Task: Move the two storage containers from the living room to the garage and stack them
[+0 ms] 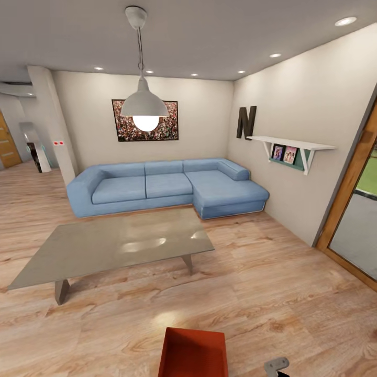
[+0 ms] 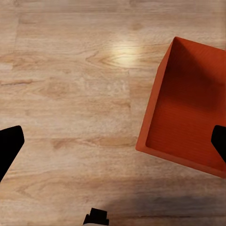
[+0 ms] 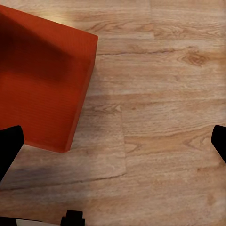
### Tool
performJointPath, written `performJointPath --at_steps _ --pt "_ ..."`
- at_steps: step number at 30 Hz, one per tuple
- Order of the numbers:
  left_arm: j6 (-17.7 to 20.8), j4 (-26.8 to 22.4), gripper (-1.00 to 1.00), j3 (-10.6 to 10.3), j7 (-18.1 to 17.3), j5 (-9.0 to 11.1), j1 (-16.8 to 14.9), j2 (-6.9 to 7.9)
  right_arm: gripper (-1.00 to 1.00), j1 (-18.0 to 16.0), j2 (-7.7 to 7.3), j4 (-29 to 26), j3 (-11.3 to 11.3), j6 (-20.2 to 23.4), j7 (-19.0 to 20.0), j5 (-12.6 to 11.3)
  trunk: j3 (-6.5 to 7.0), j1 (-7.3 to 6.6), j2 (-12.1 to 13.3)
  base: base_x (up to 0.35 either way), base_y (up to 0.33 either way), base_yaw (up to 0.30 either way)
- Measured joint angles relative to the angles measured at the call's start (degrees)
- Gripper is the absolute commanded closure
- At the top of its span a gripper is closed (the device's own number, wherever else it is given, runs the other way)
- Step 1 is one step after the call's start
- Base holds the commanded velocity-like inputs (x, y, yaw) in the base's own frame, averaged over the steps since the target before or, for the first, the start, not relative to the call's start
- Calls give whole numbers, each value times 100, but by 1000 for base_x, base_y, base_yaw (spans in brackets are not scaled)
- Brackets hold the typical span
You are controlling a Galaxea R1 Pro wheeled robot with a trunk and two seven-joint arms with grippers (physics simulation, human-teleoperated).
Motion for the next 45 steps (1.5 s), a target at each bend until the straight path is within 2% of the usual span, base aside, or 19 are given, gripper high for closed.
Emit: performJointPath --at_steps 7,15,45 --pt "0 0 -100 0 0 0 0 0 -100 0 0 2 0 0 0 -6 0 0 0 0 0 -15" --pt "0 1 -100 0 0 1 0 0 -100 0 0 -3 0 0 0 -6 0 0 0 0 0 -161" --pt "0 0 -100 0 9 -1 0 0 -100 1 0 -3 0 0 0 14 0 0 0 26 32 -2"
